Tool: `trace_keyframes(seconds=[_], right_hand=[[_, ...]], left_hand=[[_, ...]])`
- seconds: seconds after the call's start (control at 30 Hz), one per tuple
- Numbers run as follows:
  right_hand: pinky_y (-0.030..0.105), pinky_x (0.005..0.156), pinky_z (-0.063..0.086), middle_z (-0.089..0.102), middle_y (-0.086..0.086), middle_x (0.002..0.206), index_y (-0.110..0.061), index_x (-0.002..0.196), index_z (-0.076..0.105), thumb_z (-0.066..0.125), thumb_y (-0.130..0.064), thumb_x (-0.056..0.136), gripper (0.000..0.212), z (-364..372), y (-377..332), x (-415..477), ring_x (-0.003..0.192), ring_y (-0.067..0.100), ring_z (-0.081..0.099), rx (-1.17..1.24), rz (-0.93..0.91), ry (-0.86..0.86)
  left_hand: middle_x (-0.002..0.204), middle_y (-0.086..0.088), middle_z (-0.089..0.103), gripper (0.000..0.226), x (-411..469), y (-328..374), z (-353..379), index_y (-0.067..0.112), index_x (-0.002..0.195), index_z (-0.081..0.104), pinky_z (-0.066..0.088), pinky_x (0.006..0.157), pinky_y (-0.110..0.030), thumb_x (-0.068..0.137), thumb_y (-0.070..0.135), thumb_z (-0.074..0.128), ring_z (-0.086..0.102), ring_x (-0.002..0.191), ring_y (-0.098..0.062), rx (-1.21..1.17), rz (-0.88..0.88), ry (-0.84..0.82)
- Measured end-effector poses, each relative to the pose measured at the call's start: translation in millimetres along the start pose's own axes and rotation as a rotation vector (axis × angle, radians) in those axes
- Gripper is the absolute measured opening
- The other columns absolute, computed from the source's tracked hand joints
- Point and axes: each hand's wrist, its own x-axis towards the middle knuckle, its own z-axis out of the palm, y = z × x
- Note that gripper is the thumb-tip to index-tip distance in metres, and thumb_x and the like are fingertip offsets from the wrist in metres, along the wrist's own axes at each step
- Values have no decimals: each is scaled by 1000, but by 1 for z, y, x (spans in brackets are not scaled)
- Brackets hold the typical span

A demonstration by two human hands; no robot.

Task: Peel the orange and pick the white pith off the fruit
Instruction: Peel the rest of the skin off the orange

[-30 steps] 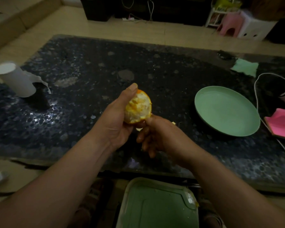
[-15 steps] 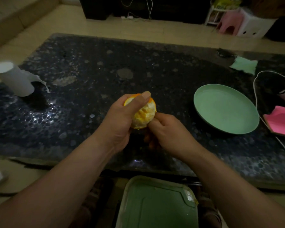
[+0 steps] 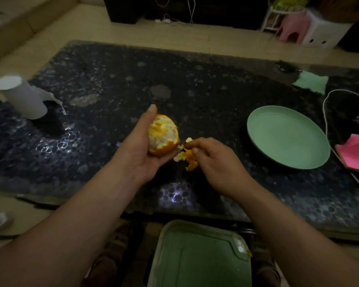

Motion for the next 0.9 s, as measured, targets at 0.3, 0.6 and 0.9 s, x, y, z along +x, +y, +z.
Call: trace_keyframes(seconds=[0.3,0.6,0.9], right_hand=[[34,64,56,77,-1,91,-24,104,68,59,-57,101,35,12,-31,-12,74,12,74,385,191,-59],[48,80,65,80,2,97,-17,115,67,52,-37,110,25,-7,-30,-12,86,19,78,474,129,-40],[50,68,61,76,-2,82,-28,96,63,63,-39,99,11,1,-30,-16,72,16,74,209,52,107]], left_hand=[[98,-10,80,49,0,-9,4,12,111,72,62,96,-49,87,55,77,77,93,-26,1,6,-55],[120,-8,78,73,2,-7,-2,18,125,68,62,89,-47,72,64,86,76,109,-27,424,119,-141],[92,-3,76,53,-7,-23,10,16,113,69,57,61,-28,77,52,81,73,79,-16,409,217,-136]])
